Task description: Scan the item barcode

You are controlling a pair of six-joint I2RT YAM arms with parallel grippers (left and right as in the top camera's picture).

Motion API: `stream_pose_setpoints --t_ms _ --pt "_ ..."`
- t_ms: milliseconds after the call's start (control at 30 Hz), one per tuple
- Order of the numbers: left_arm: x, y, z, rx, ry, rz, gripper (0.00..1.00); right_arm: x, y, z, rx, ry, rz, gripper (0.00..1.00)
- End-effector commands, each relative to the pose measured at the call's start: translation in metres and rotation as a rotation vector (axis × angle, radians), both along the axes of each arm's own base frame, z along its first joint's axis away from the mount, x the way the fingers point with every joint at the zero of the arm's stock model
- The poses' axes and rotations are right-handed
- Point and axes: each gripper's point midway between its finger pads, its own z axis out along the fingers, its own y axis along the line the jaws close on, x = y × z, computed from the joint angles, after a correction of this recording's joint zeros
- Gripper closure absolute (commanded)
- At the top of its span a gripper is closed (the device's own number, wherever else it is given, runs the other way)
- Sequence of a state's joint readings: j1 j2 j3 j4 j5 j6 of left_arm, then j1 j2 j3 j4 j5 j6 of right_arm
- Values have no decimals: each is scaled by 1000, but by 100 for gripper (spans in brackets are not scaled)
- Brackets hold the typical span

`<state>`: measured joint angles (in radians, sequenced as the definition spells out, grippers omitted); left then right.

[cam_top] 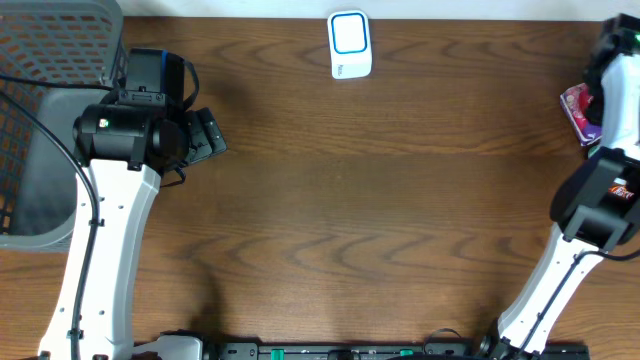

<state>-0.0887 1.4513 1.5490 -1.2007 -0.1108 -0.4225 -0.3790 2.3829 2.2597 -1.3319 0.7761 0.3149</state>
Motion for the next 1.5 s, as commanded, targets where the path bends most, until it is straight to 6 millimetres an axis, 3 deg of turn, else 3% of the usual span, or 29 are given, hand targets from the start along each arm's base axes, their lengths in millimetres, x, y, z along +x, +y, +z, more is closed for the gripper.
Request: stream_pose_setpoints --t_ms 0,100,300,567,667,800,1000,1067,1167,1300,1467 --pt "0 1 0 2 1 12 2 -14 -10 -6 84 -63 -71 99" --pt "0 1 0 2 1 12 2 -22 -16 -15 128 -73 -97 98" --pt "0 1 0 2 1 12 2 -27 -19 -20 163 -108 -142 59" --pt "0 1 0 2 1 12 2 -40 -12 -19 178 -78 -186 39" --pt "0 1 0 2 1 12 2 -48 -7 -9 180 -74 -210 37" --pt "0 1 0 2 1 12 2 -54 3 21 175 -133 -230 32" --pt "0 1 0 2 1 12 2 -47 49 82 284 -330 -162 30" --pt "0 1 0 2 1 12 2 -50 79 117 303 -393 -96 30" --pt "0 1 0 2 1 12 2 -54 109 147 290 -439 -15 30" --pt "0 1 0 2 1 12 2 -66 159 173 291 -483 122 28" --pt "0 1 0 2 1 12 2 -89 211 182 311 -516 302 27"
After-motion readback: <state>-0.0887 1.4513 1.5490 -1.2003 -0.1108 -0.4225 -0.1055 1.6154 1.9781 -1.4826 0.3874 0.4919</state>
